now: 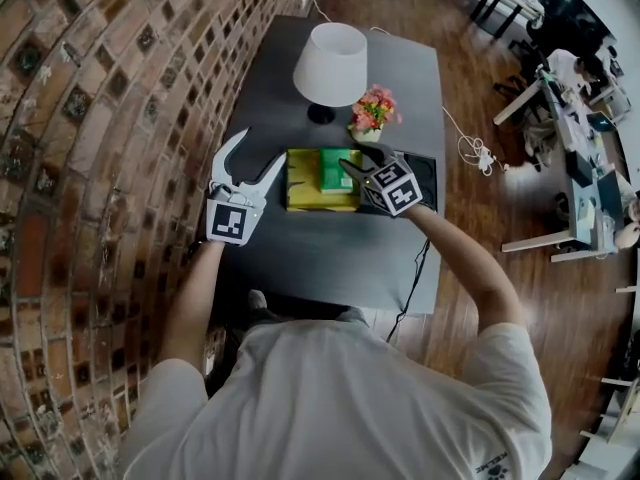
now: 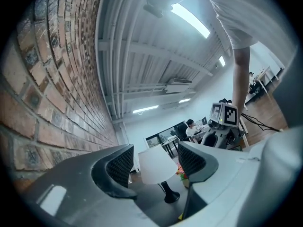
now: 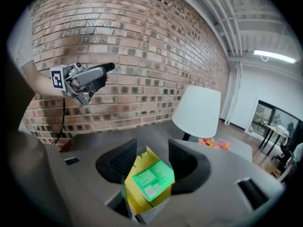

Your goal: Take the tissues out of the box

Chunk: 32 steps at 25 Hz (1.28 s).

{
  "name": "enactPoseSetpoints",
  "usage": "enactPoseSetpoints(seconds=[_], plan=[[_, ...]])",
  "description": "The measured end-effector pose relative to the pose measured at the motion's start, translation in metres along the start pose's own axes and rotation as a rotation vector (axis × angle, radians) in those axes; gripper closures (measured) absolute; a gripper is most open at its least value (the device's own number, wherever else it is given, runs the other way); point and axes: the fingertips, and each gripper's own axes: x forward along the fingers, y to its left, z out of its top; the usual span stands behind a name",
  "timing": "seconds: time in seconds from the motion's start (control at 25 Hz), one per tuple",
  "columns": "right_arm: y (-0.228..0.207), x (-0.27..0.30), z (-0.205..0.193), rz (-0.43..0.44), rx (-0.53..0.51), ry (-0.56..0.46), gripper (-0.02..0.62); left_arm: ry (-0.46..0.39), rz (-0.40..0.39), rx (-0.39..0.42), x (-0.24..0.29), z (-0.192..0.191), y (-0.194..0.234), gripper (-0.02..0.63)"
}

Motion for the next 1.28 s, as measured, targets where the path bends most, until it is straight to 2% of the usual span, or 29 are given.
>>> enactPoseSetpoints(seconds=[0.16,0.24,0.56,0.64,0.68,0.72,0.8,0.88,1.04,1.12,1.28], plan=[[-0.002,0.026,-0.006,0.015,0.017,0.048,0.367,0.024,0.025,0.002,0.005,-0.009,0.007,0.305],[-0.004,0.038,-0.010,0.024,0.043,0.071,0.295,0.036,0.029,0.002,0.012,-0.014,0.009,0.306],[-0.021,0.072,-0.026,-0.004,0.196,0.154,0.291,0.045,0.028,-0.010,0.040,-0.029,0.016,0.305],[-0.029,0.080,-0.039,-0.013,0.261,0.208,0.290,0.057,0.033,-0.027,0.043,-0.037,0.018,0.299],[-0.031,0.085,-0.047,-0.013,0.300,0.236,0.254,0.059,0.036,-0.034,0.044,-0.041,0.019,0.296],[-0.032,0.090,-0.055,-0.011,0.341,0.265,0.183,0.061,0.038,-0.040,0.044,-0.044,0.020,0.293],[-0.030,0.101,-0.073,-0.004,0.425,0.330,0.172,0.067,0.034,-0.047,0.043,-0.049,0.020,0.280],[-0.026,0.112,-0.093,-0.007,0.514,0.403,0.123,0.065,0.033,-0.047,0.042,-0.053,0.021,0.264],[-0.033,0.124,-0.127,-0.127,0.714,0.540,0.114,0.059,0.038,-0.040,0.042,-0.058,0.026,0.250],[-0.034,0.128,-0.140,-0.160,0.791,0.594,0.114,0.053,0.037,-0.038,0.042,-0.061,0.026,0.249],[-0.030,0.139,-0.150,-0.188,0.818,0.649,0.114,0.056,0.039,-0.037,0.041,-0.069,0.028,0.249]])
